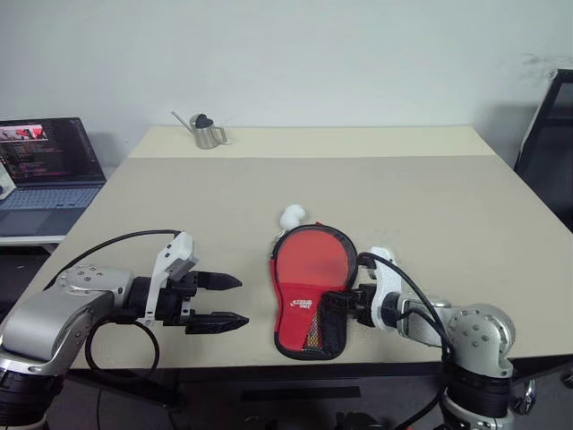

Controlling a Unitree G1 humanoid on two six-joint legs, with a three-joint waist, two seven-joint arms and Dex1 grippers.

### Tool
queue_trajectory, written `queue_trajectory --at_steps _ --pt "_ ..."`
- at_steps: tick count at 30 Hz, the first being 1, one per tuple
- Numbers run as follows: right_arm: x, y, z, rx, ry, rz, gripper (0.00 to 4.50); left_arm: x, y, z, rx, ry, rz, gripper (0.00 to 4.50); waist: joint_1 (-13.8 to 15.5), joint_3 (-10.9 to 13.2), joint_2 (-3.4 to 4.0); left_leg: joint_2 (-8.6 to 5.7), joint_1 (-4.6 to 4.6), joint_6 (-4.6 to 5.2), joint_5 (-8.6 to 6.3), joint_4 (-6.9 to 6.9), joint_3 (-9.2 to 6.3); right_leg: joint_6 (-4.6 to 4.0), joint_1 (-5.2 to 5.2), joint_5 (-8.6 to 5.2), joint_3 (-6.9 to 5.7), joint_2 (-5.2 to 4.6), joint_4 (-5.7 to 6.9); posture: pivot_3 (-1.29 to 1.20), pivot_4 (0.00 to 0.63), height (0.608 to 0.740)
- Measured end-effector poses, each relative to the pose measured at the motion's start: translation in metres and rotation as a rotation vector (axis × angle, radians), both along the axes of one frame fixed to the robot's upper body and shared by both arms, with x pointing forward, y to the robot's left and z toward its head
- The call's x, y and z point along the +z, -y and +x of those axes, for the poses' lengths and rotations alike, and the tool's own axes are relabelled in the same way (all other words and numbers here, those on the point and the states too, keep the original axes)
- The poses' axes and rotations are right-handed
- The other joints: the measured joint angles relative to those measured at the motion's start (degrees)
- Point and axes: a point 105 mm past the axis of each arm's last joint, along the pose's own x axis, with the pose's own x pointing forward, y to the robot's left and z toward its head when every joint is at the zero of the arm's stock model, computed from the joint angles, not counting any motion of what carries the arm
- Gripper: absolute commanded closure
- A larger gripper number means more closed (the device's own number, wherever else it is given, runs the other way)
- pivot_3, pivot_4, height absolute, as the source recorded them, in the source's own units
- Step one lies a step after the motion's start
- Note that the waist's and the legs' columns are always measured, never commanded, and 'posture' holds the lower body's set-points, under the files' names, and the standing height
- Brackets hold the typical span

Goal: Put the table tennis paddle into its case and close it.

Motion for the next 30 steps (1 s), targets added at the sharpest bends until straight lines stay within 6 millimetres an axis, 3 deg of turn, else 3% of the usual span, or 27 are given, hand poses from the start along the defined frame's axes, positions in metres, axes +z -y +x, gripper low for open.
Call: queue_trajectory --at_steps 4,10,17,24,30 --pt "0.013 0.013 0.0 -0.013 0.067 -0.02 0.04 -0.001 0.001 0.001 0.005 0.001 -0.007 0.0 -0.19 0.0 0.0 0.07 0.01 0.0 0.0 -0.06 -0.01 -0.02 -0.01 -0.01 -0.02 0.06 0.0 0.0 0.15 0.74" --pt "0.042 0.007 0.0 0.09 0.178 0.007 0.04 -0.001 0.002 0.004 0.019 0.016 -0.021 0.0 -0.38 0.0 0.0 0.08 0.02 0.0 0.0 -0.14 0.0 -0.04 -0.05 -0.01 0.0 0.08 -0.01 0.0 0.15 0.74" --pt "0.072 0.0 0.006 0.201 0.325 -0.008 0.04 0.013 0.001 0.038 0.187 0.127 -0.117 0.0 -0.07 0.0 0.0 0.02 0.01 0.0 0.0 -0.11 0.01 -0.02 -0.01 -0.01 -0.02 0.04 -0.06 0.0 0.15 0.74" --pt "0.087 -0.021 0.026 0.301 0.455 -0.069 0.04 0.033 -0.014 0.089 0.489 0.275 -0.17 0.0 -0.22 0.0 -0.02 0.02 0.01 0.0 0.0 -0.08 0.01 -0.14 -0.01 0.09 -0.02 0.06 -0.04 0.0 0.15 0.74" --pt "0.074 -0.059 0.041 0.409 0.497 -0.075 0.04 0.034 -0.036 0.107 0.632 0.334 -0.104 0.0 -0.23 0.0 -0.02 0.02 0.0 -0.01 0.0 -0.11 -0.03 -0.27 -0.01 0.16 -0.09 0.04 0.0 0.0 0.15 0.74"
